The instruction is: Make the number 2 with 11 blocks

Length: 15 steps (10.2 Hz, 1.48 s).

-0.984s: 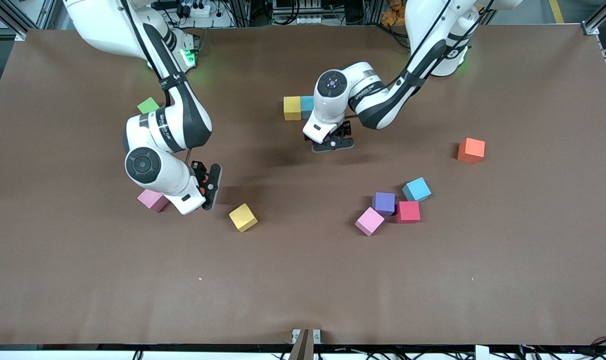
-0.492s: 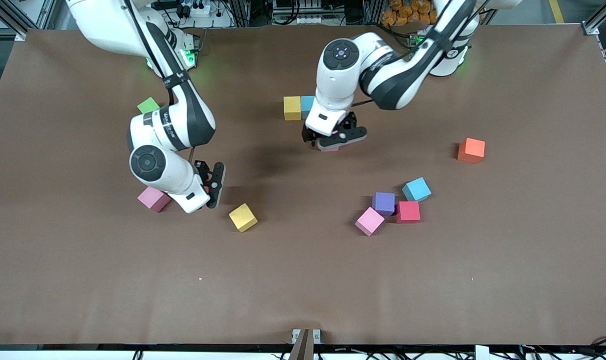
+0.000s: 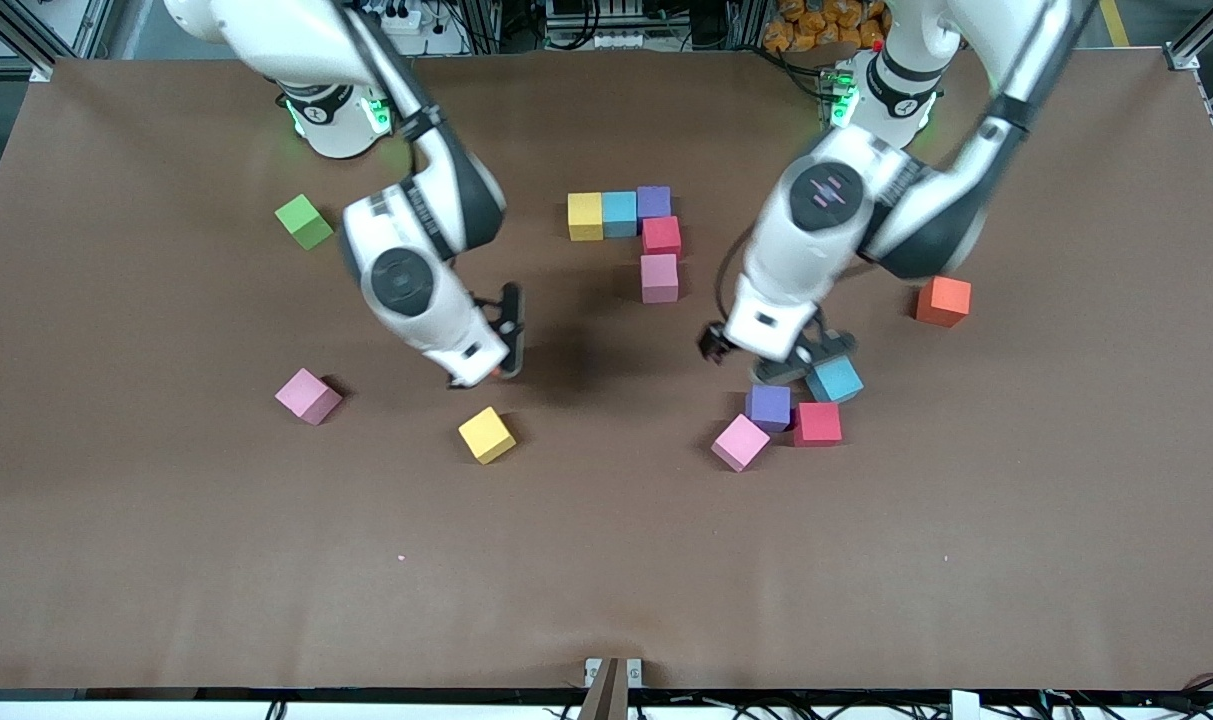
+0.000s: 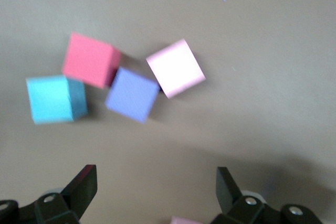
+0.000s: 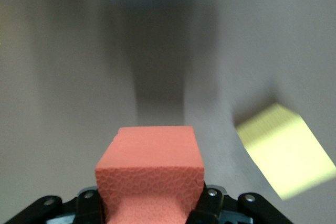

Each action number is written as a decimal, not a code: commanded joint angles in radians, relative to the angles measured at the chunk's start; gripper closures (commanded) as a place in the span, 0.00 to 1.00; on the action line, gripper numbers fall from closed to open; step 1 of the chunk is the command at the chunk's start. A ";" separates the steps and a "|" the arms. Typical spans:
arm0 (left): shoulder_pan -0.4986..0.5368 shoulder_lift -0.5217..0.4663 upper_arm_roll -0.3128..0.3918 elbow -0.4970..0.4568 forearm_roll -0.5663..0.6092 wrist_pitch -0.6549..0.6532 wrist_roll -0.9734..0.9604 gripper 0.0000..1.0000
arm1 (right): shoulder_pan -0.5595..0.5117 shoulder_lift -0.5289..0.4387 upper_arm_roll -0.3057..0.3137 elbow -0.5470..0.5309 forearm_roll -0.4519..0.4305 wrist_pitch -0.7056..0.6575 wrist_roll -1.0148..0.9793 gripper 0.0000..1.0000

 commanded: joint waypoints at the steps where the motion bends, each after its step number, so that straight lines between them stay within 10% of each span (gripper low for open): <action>1: 0.041 0.090 -0.011 0.109 -0.002 -0.010 0.273 0.00 | 0.109 0.001 -0.007 -0.015 0.006 0.009 0.069 0.70; 8: 0.049 0.307 -0.007 0.253 0.025 0.017 0.916 0.00 | 0.355 0.110 -0.007 0.000 0.001 0.132 0.390 0.70; 15: -0.091 0.385 0.112 0.319 0.082 0.053 0.923 0.00 | 0.390 0.219 -0.007 0.103 -0.001 0.170 0.456 0.70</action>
